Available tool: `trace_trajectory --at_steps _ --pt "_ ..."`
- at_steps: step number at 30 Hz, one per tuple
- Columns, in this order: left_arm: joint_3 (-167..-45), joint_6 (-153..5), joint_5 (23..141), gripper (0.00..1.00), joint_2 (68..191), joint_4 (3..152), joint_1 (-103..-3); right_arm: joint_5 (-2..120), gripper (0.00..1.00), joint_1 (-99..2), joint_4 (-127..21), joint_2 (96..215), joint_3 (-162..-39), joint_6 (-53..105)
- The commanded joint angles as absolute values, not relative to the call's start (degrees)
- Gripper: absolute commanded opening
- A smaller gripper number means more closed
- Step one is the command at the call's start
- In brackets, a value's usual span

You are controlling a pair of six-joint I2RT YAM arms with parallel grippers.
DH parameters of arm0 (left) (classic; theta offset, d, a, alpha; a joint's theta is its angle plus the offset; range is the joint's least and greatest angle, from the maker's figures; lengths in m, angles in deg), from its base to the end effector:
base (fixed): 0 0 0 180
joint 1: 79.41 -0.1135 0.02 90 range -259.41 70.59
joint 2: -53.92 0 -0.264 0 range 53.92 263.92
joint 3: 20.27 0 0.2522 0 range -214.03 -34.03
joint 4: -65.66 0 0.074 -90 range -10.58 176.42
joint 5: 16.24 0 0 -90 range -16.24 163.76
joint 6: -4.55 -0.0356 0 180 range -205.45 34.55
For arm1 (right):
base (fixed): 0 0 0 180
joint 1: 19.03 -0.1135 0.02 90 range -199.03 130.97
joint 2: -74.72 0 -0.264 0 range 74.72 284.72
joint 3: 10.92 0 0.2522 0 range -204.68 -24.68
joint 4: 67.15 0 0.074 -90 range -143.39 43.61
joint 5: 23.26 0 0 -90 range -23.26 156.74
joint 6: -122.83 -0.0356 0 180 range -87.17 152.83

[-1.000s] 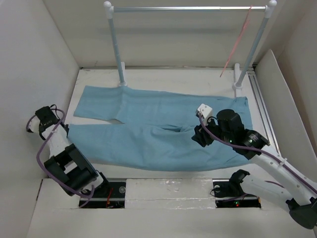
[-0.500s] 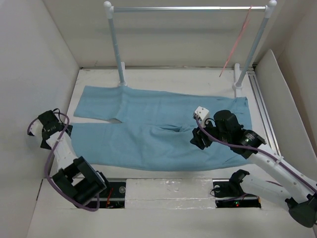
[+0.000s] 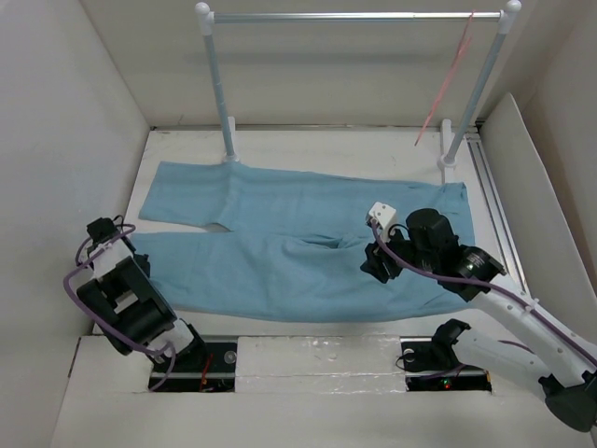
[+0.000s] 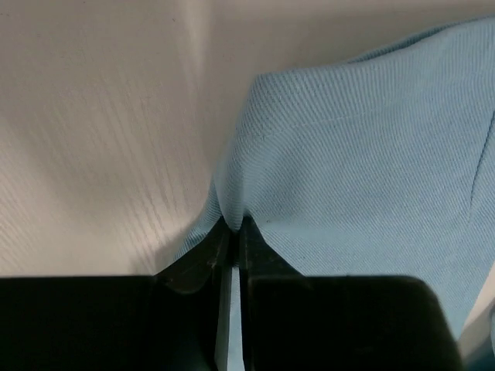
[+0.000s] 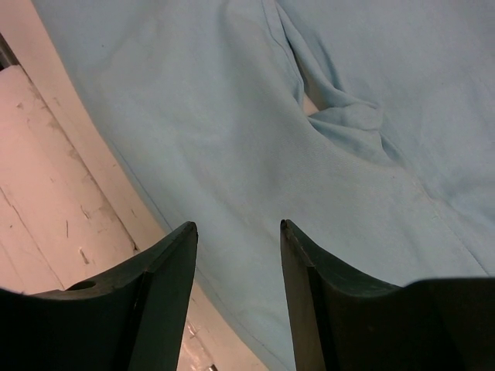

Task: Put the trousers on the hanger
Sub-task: Flatten out the trousers at the center of the board.

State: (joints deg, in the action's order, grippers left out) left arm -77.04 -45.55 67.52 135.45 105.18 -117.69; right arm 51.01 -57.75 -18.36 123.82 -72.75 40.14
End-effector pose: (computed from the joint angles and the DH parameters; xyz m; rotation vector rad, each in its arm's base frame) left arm 0.1998 0.1626 0.1704 -1.7209 2.0653 0.1378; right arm 0.1349 0.1205 0.3049 -1.0180 1.9948 0.6048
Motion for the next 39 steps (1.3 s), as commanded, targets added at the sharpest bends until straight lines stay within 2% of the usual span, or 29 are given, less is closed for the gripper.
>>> trace_trajectory --at_steps 1,6,11,14,15,16,18,21,25,28,29,36,39 --pt "-78.5 -45.0 66.1 0.0 132.7 105.3 -115.5 51.4 0.53 -58.1 -17.7 122.3 -75.4 40.8" --pt "-87.1 -46.4 54.5 0.0 120.0 115.7 -108.3 49.6 0.53 -58.1 -21.5 123.4 -73.5 41.0" --pt "-97.4 -44.8 42.4 0.0 122.1 128.1 -102.2 48.6 0.53 -57.6 -25.8 125.6 -72.3 41.1" --pt "-99.2 -48.1 43.4 0.33 125.6 127.1 -100.5 46.8 0.53 -57.6 -26.7 126.7 -72.8 41.4" --pt "-100.0 -48.3 43.2 0.63 130.3 127.5 -100.5 46.3 0.53 -57.6 -26.2 127.2 -73.9 41.6" --pt "-100.0 -48.3 43.2 0.64 130.4 127.5 -100.5 46.3 0.53 -57.6 -26.0 127.2 -73.9 41.8" --pt "-100.8 -48.4 43.4 0.85 134.4 127.8 -100.5 46.7 0.53 -57.6 -25.4 127.4 -74.8 42.1" --pt "-101.6 -48.5 44.6 0.86 136.3 127.1 -100.5 47.3 0.53 -57.6 -23.4 127.5 -76.6 42.7" --pt "-97.7 -48.2 46.0 0.77 133.1 122.4 -103.4 47.6 0.53 -57.6 -21.3 127.3 -77.7 43.0" --pt "-91.0 -49.1 52.0 0.6 131.5 117.4 -110.3 47.7 0.53 -57.6 -20.8 127.0 -77.4 43.0" --pt "-89.5 -48.7 53.4 0.45 132.2 116.7 -112.2 47.8 0.53 -57.6 -20.5 127.0 -77.4 43.2" --pt "-81.1 -46.8 59.3 0.43 132.9 112.0 -120.2 49.7 0.53 -57.6 -18.1 125.6 -76.6 43.5" --pt "-79.7 -46.7 59.0 0.46 135.9 111.8 -122.6 50.0 0.53 -57.6 -17.9 125.3 -76.2 43.6"
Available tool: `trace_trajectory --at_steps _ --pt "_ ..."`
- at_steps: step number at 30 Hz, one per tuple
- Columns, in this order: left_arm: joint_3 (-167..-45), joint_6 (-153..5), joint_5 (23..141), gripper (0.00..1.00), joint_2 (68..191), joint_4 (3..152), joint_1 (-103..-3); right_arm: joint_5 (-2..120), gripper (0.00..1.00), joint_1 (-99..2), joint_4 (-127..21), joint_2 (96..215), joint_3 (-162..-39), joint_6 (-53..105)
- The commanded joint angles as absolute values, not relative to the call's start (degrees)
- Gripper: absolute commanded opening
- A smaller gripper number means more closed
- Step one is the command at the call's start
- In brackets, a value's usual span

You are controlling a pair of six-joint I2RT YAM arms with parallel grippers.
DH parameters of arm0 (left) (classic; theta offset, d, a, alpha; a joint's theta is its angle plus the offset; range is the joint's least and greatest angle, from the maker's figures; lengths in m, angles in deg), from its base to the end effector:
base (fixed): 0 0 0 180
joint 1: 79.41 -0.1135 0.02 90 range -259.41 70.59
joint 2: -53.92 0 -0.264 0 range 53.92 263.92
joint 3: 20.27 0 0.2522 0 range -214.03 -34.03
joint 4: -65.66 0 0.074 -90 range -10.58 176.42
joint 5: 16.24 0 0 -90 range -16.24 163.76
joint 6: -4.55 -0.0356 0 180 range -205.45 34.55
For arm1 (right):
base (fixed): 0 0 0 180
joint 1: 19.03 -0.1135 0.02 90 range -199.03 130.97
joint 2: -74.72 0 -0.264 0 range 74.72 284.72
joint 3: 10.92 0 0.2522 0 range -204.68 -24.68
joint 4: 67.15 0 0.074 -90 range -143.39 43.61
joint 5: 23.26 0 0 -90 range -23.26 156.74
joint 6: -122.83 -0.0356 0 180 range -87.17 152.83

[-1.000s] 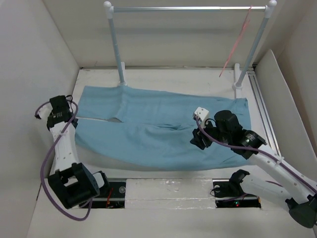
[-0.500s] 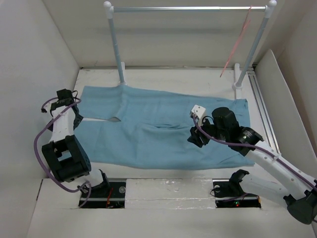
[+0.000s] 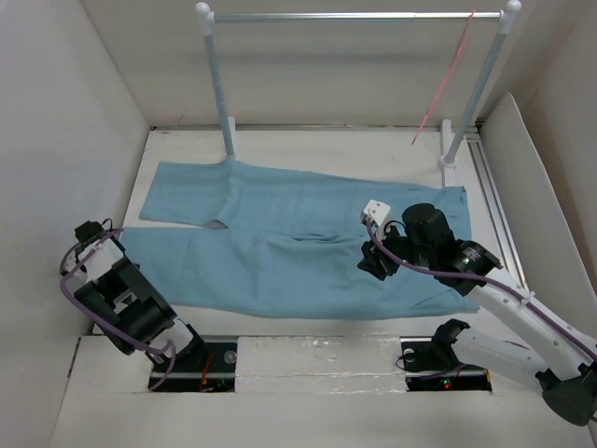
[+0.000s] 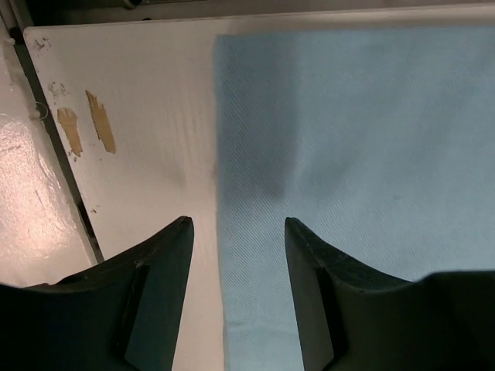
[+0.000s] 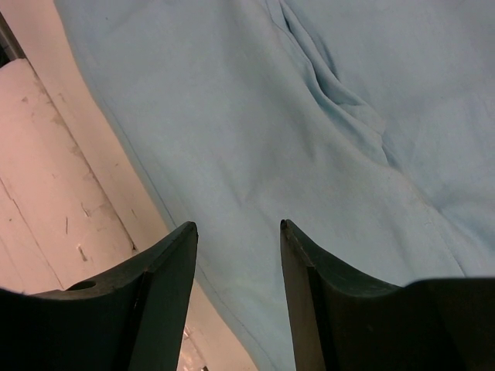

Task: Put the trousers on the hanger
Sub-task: Flatten out the trousers at the center of the board, then fold the trousers at the center of the board.

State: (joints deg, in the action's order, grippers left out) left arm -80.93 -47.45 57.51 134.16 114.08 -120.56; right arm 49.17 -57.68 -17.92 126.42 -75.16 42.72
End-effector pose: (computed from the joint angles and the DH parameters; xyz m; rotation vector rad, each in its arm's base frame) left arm 0.1842 0.1742 0.1889 -1.8033 2.0624 0.4055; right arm 0.1410 0.1265 0.3109 -1.0786 1.9697 0.6143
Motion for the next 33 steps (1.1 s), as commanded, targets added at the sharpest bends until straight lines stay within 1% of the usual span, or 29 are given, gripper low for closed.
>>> trace_trajectory --at_steps 1,5,10,11,14,16,18,19,20,21,22,23,24,26,27,28,29,30,32,33 --pt "-79.7 -46.3 58.7 0.47 136.7 111.8 -123.3 50.1 0.53 -57.6 -18.0 125.3 -76.0 43.4" --pt "-79.6 -45.5 56.6 0.49 138.3 111.6 -124.1 50.6 0.52 -57.6 -18.1 125.0 -75.3 43.1" --pt "-78.2 -45.8 57.5 0.47 140.1 108.2 -125.8 52.6 0.52 -57.6 -17.6 123.7 -74.4 43.2" --pt "-78.2 -46.2 57.7 0.42 141.3 107.4 -125.8 52.8 0.52 -57.6 -17.6 123.3 -74.4 42.9" --pt "-76.3 -47.0 59.9 0.0 142.5 103.6 -125.8 55.0 0.51 -57.1 -18.2 120.9 -73.3 40.7" --pt "-77.1 -47.6 62.2 0.0 142.0 103.3 -124.8 58.0 0.51 -57.1 -17.5 118.9 -72.9 38.3" --pt "-79.6 -48.7 64.3 0.0 138.3 103.9 -121.9 61.0 0.49 -56.6 -16.9 117.7 -72.1 36.8" --pt "-80.8 -49.1 65.2 0.0 136.6 104.1 -120.7 62.6 0.48 -55.2 -14.0 117.9 -72.0 34.7" --pt "-82.1 -49.2 66.0 0.0 132.4 104.6 -118.5 64.6 0.45 -54.5 -11.8 118.3 -72.0 33.1" --pt "-84.9 -49.6 66.6 0.0 130.5 105.6 -117.7 69.3 0.43 -53.5 -8.8 119.0 -72.2 30.7" --pt "-87.7 -50.1 67.0 0.0 127.0 106.8 -115.5 70.9 0.43 -51.0 -2.1 119.5 -72.1 26.7" --pt "-87.7 -50.1 66.0 0.0 125.9 106.8 -115.4 70.9 0.44 -49.7 -2.1 119.1 -71.6 26.7" --pt "-90.8 -49.9 64.5 0.0 125.2 109.2 -111.6 70.0 0.46 -48.5 -0.6 118.5 -70.8 25.5" --pt "-91.7 -49.2 63.7 0.0 121.4 109.5 -108.6 68.6 0.5 -47.3 0.7 116.5 -70.0 22.6" --pt "-90.8 -49.1 64.6 0.0 119.6 108.2 -107.6 69.6 0.53 -46.6 1.8 115.1 -70.6 20.2" --pt "-90.1 -48.4 65.9 0.0 117.7 107.6 -107.1 69.5 0.59 -46.0 2.9 115.0 -71.0 17.7" --pt "-89.2 -48.0 68.4 0.0 114.1 106.9 -107.1 68.9 0.59 -45.1 3.6 115.3 -71.3 16.9" --pt "-87.7 -47.7 70.0 0.0 112.5 106.2 -107.1 68.9 0.57 -42.7 4.6 117.4 -71.6 16.0" --pt "-85.9 -46.4 72.7 0.0 108.1 105.9 -107.1 69.6 0.46 -39.3 6.5 119.5 -70.9 14.3" --pt "-84.2 -45.8 75.9 0.0 106.6 105.4 -106.4 69.7 0.45 -35.7 6.2 120.4 -70.0 14.0"
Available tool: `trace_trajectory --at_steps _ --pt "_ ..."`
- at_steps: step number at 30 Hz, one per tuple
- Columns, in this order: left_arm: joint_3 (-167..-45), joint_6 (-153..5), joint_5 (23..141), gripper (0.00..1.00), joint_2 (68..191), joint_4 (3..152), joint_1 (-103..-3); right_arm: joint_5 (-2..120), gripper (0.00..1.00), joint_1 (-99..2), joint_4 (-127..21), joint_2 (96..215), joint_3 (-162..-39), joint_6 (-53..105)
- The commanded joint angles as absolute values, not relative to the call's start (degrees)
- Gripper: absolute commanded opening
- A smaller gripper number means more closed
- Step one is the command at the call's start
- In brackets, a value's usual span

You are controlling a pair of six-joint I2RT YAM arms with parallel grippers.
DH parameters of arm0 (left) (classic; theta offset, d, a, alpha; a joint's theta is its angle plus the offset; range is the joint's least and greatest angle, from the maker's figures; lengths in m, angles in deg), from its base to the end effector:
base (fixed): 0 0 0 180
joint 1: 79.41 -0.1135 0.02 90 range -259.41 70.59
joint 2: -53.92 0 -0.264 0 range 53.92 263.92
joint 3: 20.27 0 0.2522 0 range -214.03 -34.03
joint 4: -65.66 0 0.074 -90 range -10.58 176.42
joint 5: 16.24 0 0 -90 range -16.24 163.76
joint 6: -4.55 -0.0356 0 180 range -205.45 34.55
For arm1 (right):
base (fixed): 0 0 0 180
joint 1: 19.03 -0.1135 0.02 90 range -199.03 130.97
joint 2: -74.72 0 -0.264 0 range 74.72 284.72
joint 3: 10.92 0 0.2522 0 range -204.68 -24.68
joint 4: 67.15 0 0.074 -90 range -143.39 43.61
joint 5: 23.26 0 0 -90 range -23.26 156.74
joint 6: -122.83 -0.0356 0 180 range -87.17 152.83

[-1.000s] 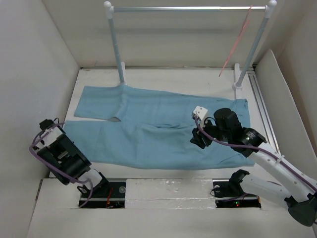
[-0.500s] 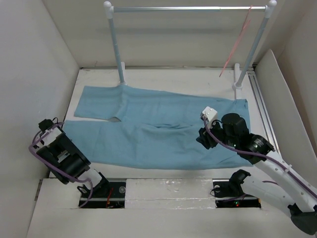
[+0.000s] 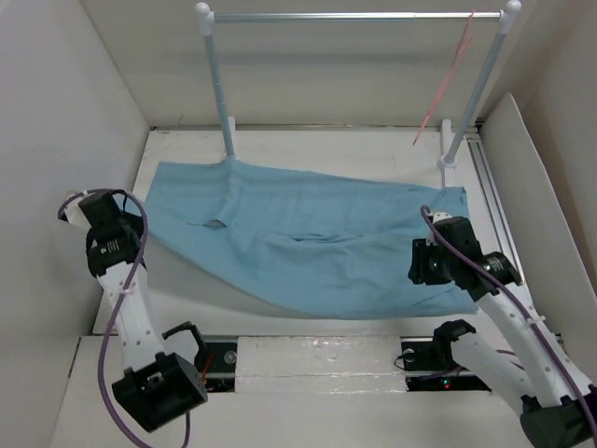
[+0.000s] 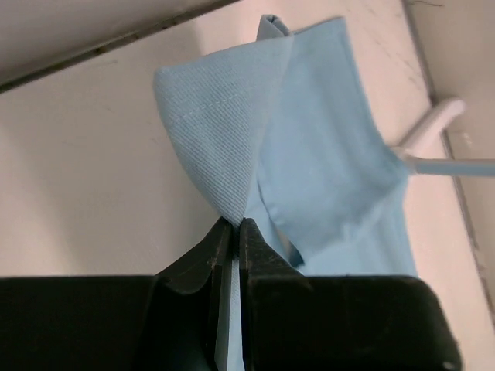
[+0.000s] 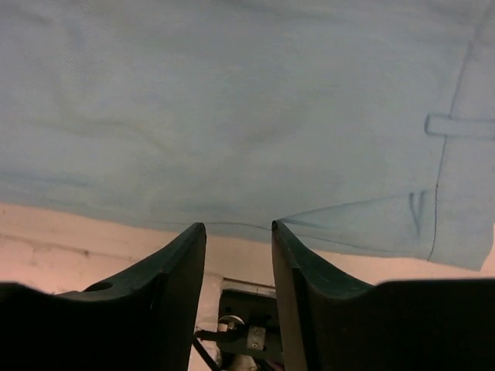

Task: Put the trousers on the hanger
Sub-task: Fold the trousers at the center of the board.

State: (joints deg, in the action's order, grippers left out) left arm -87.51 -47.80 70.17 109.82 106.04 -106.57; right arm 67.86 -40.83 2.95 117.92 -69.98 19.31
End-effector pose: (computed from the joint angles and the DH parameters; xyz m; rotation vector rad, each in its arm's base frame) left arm 0.1903 0.1001 0.3285 -1.1452 1.7327 -0.0469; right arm 0.1249 0.0492 0.2742 -0.1748 2.5260 0.2242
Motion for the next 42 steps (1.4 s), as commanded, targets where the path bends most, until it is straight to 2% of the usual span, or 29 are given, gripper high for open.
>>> trace_trajectory --at_steps 1,6,8,11,12,16,19,25,33,34,35,36,37,40,42 --pt "-83.5 -45.3 77.1 0.0 105.3 105.2 -104.3 70.1 0.44 -33.8 5.2 121.6 -67.3 13.1" --pt "-80.9 -42.8 81.9 0.0 100.9 104.1 -97.2 74.4 0.55 -16.9 -4.8 125.4 -63.9 10.9" --pt "-80.4 -42.8 82.5 0.0 100.5 103.8 -94.6 75.4 0.6 -9.2 -16.4 130.5 -63.4 15.0" --pt "-79.7 -42.9 82.9 0.0 100.1 103.2 -91.7 60.7 0.67 0.9 -31.6 142.9 -68.7 27.8" --pt "-79.2 -42.9 83.1 0.0 100.0 103.0 -90.2 56.6 0.7 0.9 -33.7 145.4 -71.2 31.0" --pt "-78.4 -43.2 83.3 0.0 100.6 102.5 -89.7 52.4 0.84 1.5 -34.5 154.9 -81.9 45.1" --pt "-79.0 -43.9 80.5 0.0 100.6 102.6 -89.7 46.8 0.91 4.4 -38.6 162.8 -86.4 47.3" --pt "-84.5 -46.0 72.1 0.0 101.3 106.6 -89.7 39.9 0.94 8.4 -37.2 178.2 -96.4 48.5" --pt "-80.5 -47.0 71.5 0.0 100.9 104.3 -90.2 29.1 0.92 8.9 -41.1 183.5 -96.5 47.5" --pt "-80.0 -47.0 71.7 0.0 100.9 104.2 -90.2 28.8 0.89 8.9 -41.7 183.7 -96.0 46.6" --pt "-79.1 -47.0 71.8 0.0 101.0 103.9 -90.2 29.1 0.74 9.5 -42.7 183.2 -93.3 45.5" --pt "-79.1 -47.0 71.8 0.0 101.0 103.9 -90.2 29.1 0.73 9.5 -43.7 183.2 -93.2 45.5" --pt "-78.9 -47.0 71.7 0.0 101.1 103.8 -90.2 29.6 0.56 9.5 -44.7 182.8 -92.1 44.2" --pt "-79.4 -47.2 71.6 0.0 101.6 103.2 -90.2 34.2 0.19 10.1 -47.7 179.7 -87.7 40.8" --pt "-80.5 -47.5 71.1 0.0 102.2 102.7 -90.2 37.3 0.1 10.1 -49.7 176.7 -86.3 39.2"
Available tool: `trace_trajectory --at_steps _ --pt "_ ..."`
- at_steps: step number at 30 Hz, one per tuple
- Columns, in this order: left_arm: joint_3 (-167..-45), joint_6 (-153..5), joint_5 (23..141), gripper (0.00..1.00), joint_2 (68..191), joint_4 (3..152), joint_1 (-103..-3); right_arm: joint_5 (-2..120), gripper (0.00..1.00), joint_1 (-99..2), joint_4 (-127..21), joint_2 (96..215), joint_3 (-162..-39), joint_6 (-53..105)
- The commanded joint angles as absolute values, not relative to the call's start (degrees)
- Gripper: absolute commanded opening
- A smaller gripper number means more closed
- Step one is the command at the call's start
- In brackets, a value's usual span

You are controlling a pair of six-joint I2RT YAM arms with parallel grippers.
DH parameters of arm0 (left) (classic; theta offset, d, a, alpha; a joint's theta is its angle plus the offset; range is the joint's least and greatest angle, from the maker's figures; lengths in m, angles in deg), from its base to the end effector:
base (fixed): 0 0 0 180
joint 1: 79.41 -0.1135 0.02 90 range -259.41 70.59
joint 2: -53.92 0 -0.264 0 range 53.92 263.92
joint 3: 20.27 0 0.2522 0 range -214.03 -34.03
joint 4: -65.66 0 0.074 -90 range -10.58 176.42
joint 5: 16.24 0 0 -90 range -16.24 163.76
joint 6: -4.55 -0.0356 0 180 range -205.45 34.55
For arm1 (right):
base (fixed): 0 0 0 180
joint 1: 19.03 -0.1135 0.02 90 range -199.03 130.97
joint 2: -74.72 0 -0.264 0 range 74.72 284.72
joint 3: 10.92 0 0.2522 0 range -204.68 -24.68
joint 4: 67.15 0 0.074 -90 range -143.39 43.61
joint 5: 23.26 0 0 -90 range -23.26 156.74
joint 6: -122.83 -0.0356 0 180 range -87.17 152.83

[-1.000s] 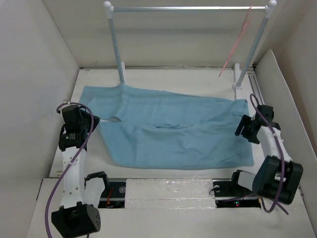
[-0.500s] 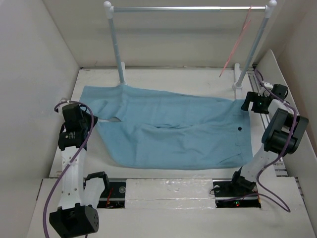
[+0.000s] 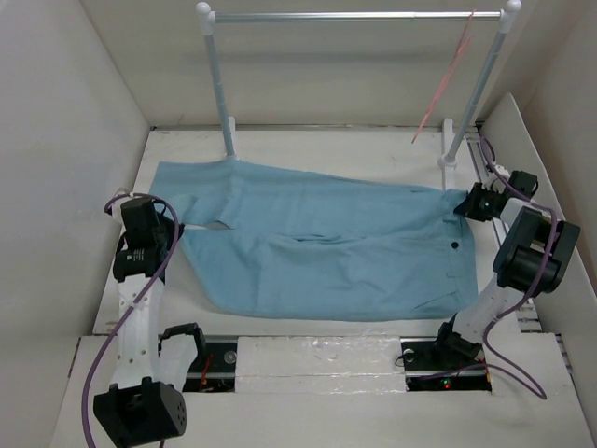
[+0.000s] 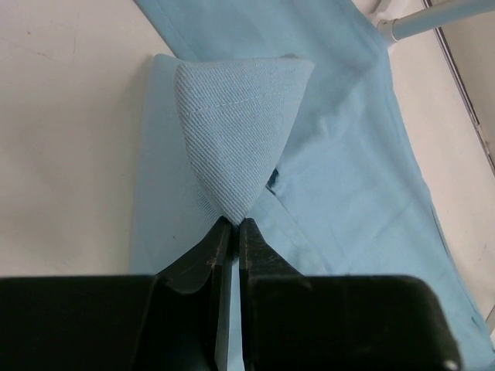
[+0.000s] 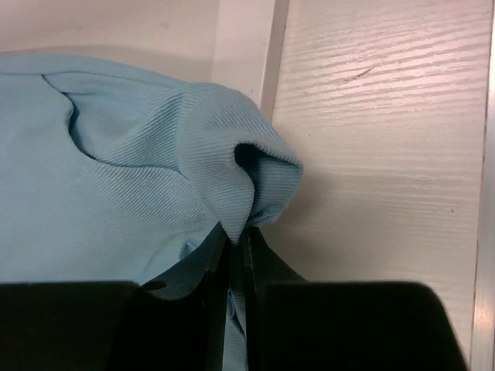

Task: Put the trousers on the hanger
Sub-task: Fold the trousers at the center of the board.

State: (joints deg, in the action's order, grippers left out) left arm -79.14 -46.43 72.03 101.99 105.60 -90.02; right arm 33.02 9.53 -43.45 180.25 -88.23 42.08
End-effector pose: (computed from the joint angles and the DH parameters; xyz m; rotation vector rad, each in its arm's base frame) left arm 0.1836 0.0355 0.3038 -0.8941 1.8896 -0.2707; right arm 0.3404 -0.1628 0.1670 0.1490 2.3133 0.4032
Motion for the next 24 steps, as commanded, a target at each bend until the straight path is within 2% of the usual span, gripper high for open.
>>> trace_trajectory --at_steps 1,7,11,12,13,14,17,20,24 --pt "-81.1 -47.7 70.9 0.0 102.9 102.6 -90.2 38.0 0.0 10.1 -49.7 176.1 -86.5 38.0" --pt "-86.2 -48.0 68.3 0.0 105.5 104.4 -90.2 40.5 0.0 6.9 -46.4 175.3 -97.9 38.1" --pt "-86.2 -48.4 68.0 0.0 105.5 105.3 -90.2 41.1 0.0 6.4 -44.9 179.8 -106.2 36.8" --pt "-85.6 -48.4 67.9 0.0 105.7 105.4 -90.2 41.6 0.04 6.4 -43.8 183.0 -108.2 36.7" --pt "-85.4 -48.5 68.0 0.0 105.7 105.5 -90.2 42.6 0.12 6.4 -40.8 184.4 -111.9 36.8" --pt "-85.0 -48.4 68.5 0.0 105.7 105.4 -90.2 43.8 0.43 6.4 -38.5 185.6 -113.4 36.7" --pt "-84.2 -48.0 70.2 0.0 105.6 105.7 -90.2 48.0 0.94 6.4 -36.1 184.0 -112.3 37.0" --pt "-84.4 -48.0 69.8 0.0 105.0 106.5 -89.5 55.7 0.98 6.4 -35.1 173.6 -102.8 33.3" --pt "-83.3 -47.9 70.4 0.0 104.1 106.7 -89.5 63.9 0.96 7.4 -30.7 156.8 -85.5 24.0"
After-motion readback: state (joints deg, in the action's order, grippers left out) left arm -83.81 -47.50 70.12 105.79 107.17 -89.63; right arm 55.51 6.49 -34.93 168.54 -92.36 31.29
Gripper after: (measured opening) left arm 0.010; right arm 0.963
